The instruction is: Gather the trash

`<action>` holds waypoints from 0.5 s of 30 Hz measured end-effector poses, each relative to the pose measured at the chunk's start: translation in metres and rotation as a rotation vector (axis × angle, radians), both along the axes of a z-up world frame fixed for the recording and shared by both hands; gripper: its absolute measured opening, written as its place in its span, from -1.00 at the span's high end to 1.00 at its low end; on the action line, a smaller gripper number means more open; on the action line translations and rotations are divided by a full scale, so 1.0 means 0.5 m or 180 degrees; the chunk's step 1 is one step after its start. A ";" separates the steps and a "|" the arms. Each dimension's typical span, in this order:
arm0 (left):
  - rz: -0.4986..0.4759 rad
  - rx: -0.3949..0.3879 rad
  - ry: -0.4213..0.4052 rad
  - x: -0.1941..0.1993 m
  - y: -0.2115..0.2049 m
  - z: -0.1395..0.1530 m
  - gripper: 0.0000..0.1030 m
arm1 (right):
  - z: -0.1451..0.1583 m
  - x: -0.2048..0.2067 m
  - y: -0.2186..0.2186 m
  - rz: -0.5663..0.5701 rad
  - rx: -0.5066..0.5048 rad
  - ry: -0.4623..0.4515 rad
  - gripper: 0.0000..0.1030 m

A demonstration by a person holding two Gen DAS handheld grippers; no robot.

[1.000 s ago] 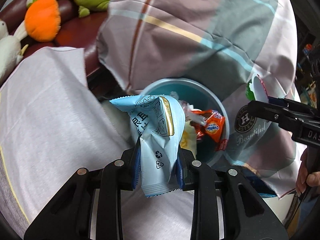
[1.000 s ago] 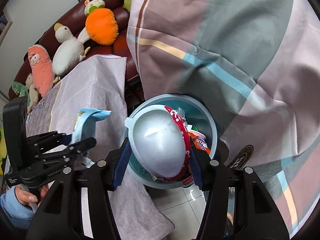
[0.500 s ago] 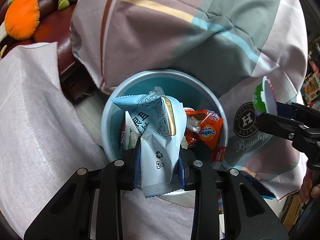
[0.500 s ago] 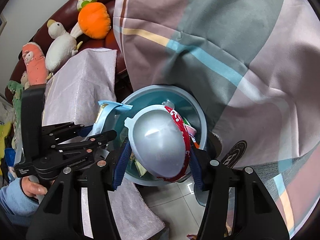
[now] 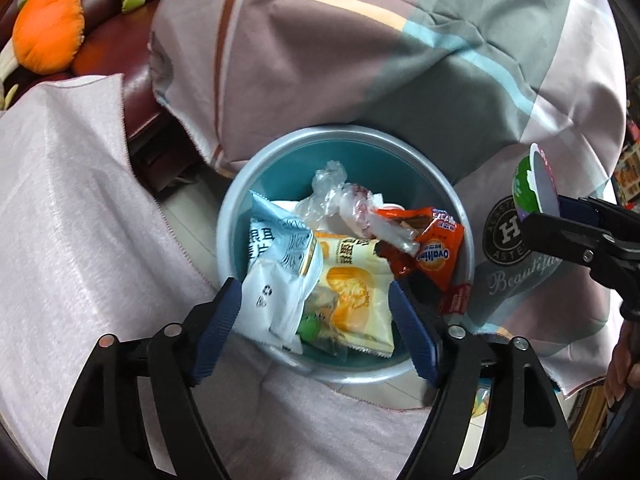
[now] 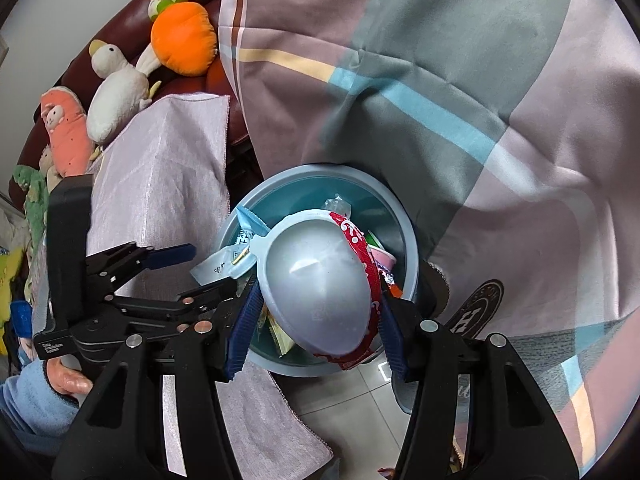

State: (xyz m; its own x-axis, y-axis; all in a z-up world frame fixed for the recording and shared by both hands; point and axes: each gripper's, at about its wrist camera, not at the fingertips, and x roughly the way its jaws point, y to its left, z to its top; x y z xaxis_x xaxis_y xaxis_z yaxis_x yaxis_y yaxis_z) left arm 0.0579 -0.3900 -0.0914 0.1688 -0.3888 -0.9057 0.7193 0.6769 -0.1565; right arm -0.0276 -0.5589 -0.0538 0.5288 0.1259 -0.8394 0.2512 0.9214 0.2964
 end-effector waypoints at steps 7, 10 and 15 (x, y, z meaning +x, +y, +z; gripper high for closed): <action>0.0096 -0.0070 -0.0131 -0.013 0.040 0.043 -0.68 | 0.004 0.004 0.017 0.0060 0.0011 -0.0007 -0.03; 0.0126 -0.0066 -0.0223 -0.021 0.060 0.060 -0.72 | 0.001 0.010 0.026 0.0096 0.0023 0.0003 -0.03; 0.0157 -0.0015 -0.0324 -0.027 0.084 0.074 -0.74 | -0.007 0.023 0.036 0.0140 0.0055 0.0021 -0.03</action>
State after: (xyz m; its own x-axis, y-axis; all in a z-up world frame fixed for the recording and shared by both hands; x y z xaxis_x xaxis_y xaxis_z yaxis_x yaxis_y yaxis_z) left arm 0.0443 -0.3480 -0.0542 0.2790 -0.3820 -0.8810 0.6975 0.7113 -0.0876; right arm -0.0161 -0.5407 -0.0573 0.5168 0.1632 -0.8404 0.2127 0.9264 0.3107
